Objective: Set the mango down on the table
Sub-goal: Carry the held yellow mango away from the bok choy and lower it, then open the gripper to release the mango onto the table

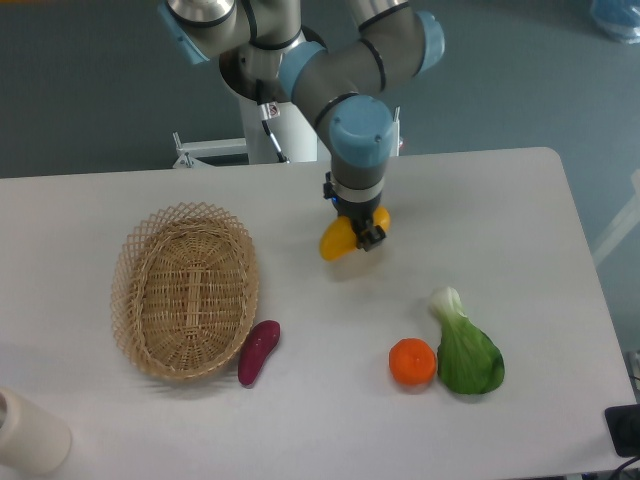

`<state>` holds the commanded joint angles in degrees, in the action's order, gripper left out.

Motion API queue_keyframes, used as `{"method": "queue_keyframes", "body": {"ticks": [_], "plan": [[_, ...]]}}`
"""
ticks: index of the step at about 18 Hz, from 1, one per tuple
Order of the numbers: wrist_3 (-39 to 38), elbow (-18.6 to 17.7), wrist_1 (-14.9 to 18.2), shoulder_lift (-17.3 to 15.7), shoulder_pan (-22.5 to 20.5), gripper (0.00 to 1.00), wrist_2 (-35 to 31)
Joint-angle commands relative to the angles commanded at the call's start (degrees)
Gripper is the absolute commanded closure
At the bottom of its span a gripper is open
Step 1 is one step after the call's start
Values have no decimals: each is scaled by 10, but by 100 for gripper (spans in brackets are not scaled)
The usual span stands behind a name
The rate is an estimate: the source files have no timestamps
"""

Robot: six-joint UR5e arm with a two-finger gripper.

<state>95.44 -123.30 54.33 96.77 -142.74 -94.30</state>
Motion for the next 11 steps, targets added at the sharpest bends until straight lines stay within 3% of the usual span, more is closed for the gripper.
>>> {"method": "queue_keyframes", "body": {"ticks": [1,3,4,8,11], "plan": [[1,-7,-11,0,0,49,-7],[1,-11,-17,3,10,29,-20],[0,-9,-17,3,13,0,-21],[0,-6,-17,2,13,0,-20],[1,16,-17,3,11,0,-19]]}}
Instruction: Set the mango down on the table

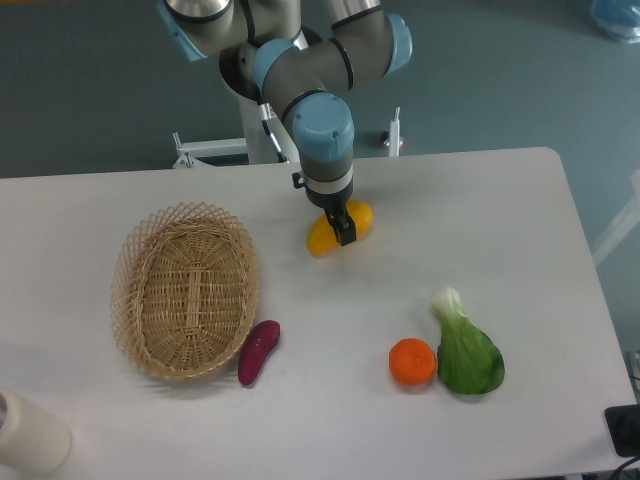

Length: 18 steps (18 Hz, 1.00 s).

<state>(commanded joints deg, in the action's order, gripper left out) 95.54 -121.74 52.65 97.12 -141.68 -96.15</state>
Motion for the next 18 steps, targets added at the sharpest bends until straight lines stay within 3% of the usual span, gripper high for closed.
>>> {"method": "queue_keyframes", "body": {"ticks": [4,9,14,18], "plan": [[-10,52,5,10,-8,0,7],[-11,101,7,39,-48,0,17],[-10,125,4,56,-98,0,78],[-11,160,4,78,-105,0,79]]}}
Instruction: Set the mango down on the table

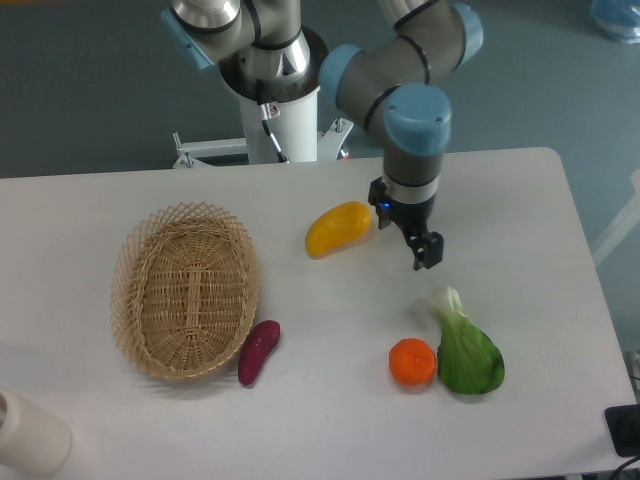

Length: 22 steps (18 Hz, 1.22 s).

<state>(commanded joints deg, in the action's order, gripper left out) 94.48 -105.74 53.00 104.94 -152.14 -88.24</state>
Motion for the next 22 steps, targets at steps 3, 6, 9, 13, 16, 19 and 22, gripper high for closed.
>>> {"method": "queue_keyframes", "body": {"ticks": [3,6,9,13,16,19,22], "plan": [[-3,29,1,19,-13,0,18],[-18,50,2,34,-21,0,16],[-33,77,6,49,-20,0,11],[-28,92,8,53,-22,0,11],[-24,92,8,56,-32,0,14],[-24,92,9,57,-32,0,8],[-25,92,8,57,-32,0,7]]}}
